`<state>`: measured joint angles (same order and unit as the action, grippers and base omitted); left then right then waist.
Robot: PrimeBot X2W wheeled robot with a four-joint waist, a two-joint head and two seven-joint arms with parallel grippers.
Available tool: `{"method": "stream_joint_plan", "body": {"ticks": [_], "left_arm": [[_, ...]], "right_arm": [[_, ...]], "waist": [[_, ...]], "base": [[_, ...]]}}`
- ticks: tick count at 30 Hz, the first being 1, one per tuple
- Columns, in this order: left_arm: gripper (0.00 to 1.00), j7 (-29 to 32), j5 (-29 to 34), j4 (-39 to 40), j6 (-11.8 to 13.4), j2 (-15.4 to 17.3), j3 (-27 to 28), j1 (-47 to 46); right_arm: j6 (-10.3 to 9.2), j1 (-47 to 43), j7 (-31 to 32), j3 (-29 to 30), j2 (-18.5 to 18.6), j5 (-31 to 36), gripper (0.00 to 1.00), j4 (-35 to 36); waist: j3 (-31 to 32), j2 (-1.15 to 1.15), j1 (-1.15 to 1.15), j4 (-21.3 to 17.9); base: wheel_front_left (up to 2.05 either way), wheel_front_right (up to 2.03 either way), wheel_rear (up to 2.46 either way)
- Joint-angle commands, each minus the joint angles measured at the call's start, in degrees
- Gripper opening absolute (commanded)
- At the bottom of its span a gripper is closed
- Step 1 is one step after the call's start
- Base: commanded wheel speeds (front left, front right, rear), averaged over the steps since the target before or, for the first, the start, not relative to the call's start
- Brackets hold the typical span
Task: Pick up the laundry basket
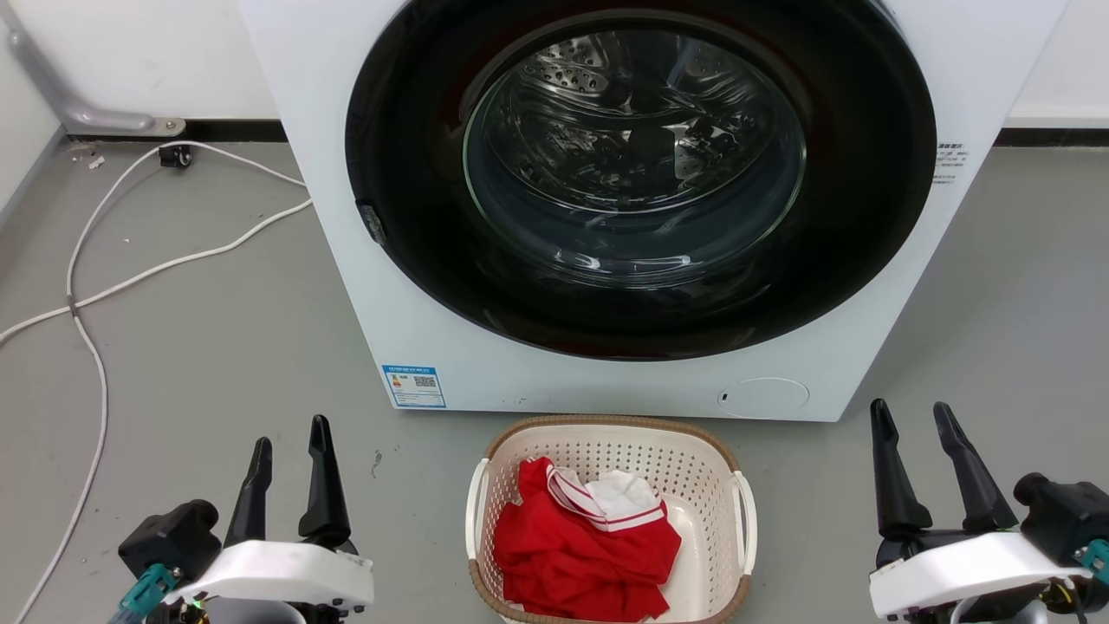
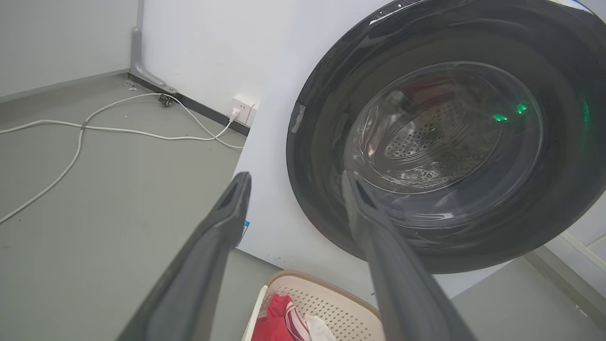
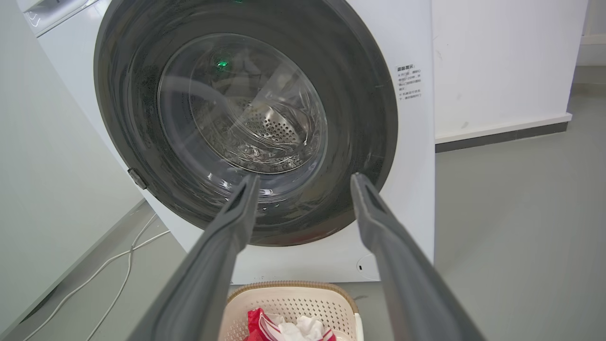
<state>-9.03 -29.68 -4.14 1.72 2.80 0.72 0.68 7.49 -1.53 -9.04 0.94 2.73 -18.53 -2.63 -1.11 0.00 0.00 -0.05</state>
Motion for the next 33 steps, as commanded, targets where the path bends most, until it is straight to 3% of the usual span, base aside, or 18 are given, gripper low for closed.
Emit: {"method": "stream_joint_plan", "body": {"ticks": [1, 33], "left_arm": [[1.00, -0.60, 1.65, 0.73, 0.37, 0.12, -0.05, -0.05], [1.00, -4.56, 17.25, 0.67, 1.89, 0.12, -1.51, 2.19]], "right_arm": [[0.01, -0.46, -0.58, -0.23, 0.21, 1.88, 1.00, 0.88], [0.00, -2.42, -4.58, -0.29, 0.22, 19.35, 1.00, 1.82]], "waist": [[0.00, 0.00, 0.00, -0.01], [-0.07, 0.00, 0.00, -0.30]], "base": [[0.00, 0.00, 0.00], [0.00, 0.00, 0.00]]}}
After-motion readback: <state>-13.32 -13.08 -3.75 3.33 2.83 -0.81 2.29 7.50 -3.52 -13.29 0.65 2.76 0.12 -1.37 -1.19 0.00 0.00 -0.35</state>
